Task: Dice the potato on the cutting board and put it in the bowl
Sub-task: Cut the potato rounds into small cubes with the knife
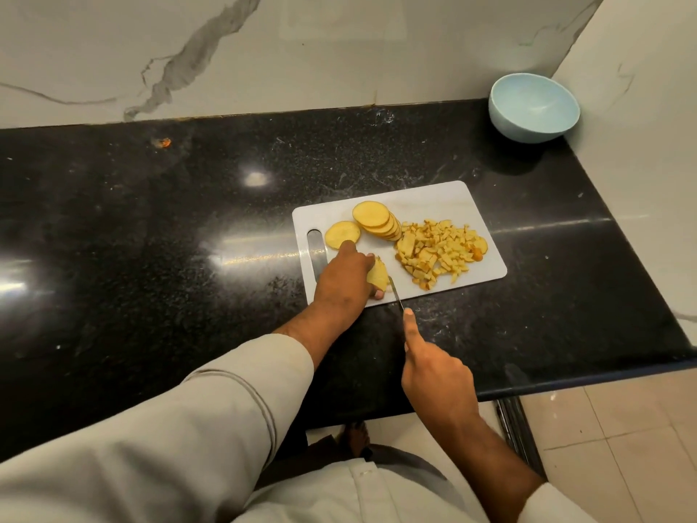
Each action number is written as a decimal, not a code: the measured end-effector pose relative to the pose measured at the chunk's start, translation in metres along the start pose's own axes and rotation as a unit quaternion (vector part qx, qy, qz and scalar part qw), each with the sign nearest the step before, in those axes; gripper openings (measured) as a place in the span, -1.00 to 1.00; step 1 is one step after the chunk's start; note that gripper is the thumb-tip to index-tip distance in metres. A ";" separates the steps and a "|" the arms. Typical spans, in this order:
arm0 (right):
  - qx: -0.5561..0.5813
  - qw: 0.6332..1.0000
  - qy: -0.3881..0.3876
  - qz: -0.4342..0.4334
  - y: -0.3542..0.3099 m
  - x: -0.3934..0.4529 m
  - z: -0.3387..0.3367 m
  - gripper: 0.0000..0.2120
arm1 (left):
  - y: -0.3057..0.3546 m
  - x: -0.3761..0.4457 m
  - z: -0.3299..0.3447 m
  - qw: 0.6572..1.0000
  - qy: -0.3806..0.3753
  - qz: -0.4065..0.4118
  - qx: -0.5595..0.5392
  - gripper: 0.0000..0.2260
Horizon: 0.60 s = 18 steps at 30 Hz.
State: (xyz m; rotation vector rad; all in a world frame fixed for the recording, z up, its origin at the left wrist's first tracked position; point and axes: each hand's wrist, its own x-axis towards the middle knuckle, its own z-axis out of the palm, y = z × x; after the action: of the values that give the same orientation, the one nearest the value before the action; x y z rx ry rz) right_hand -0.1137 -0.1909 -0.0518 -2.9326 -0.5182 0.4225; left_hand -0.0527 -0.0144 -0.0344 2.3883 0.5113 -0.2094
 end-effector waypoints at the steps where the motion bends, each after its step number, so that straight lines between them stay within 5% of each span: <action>1: -0.001 1.000 0.011 0.003 -0.005 0.006 -0.002 -0.35 | -0.002 -0.001 0.000 1.000 0.004 -0.004 -0.002 -0.60; 18: -0.005 0.999 -0.016 -0.040 -0.041 0.074 -0.001 -0.28 | 0.014 0.002 -0.008 0.993 0.001 0.015 0.115 -0.85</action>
State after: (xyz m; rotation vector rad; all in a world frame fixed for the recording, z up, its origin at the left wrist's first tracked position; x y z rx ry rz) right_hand -0.0592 -0.1265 -0.0619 -2.9080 -0.6412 0.4585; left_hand -0.0453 -0.0182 -0.0207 2.6194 0.4734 -0.2649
